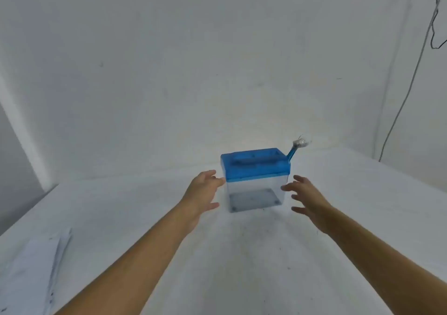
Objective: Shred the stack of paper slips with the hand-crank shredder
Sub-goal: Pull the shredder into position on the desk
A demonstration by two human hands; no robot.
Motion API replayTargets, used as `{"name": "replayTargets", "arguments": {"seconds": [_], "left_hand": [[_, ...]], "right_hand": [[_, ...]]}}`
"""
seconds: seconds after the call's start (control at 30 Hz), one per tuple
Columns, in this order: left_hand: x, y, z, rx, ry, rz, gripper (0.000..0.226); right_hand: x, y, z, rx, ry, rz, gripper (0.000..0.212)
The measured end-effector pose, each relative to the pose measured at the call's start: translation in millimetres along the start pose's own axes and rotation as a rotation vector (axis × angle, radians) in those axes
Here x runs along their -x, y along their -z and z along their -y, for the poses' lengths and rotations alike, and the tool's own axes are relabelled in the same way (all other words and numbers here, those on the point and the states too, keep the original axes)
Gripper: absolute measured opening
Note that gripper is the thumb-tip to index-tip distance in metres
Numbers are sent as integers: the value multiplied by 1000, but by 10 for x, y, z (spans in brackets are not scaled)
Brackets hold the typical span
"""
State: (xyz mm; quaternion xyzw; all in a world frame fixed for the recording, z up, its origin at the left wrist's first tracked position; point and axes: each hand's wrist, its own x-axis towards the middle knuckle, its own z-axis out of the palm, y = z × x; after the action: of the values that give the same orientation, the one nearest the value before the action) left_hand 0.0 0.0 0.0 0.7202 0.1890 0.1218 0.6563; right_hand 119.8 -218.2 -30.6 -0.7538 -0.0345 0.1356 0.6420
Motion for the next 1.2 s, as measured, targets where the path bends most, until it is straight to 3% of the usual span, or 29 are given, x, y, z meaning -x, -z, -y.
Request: {"name": "replayTargets", "arguments": {"seconds": [0.1,0.27,0.4,0.63,0.93,1.0,1.1,1.2], "left_hand": [[-89,-96,-15,12,23,32,64],[-54,-193,33,-5,-6,146,40],[14,-63,169,-59,-95,53,47],[517,660,479,-73,-104,-178,56],[1208,1092,619,-144,-118,-207,64],[1305,1093,571,-225,-139,-221,74],[1422,1089,499,-530,-298,-200,84],[1503,1118,455,-750,-281,-62,82]], "right_hand": [[-16,-52,-2,24,37,74,68],[76,-232,-38,35,43,127,75],[289,-414,-52,64,99,149,74],[892,-963,-59,117,172,264,70],[1552,-1298,-281,104,259,168,69],[1599,-1215,-231,82,316,123,78],[1593,-1013,55,-38,513,-15,91],[1521,-849,347,246,798,-77,74]]}}
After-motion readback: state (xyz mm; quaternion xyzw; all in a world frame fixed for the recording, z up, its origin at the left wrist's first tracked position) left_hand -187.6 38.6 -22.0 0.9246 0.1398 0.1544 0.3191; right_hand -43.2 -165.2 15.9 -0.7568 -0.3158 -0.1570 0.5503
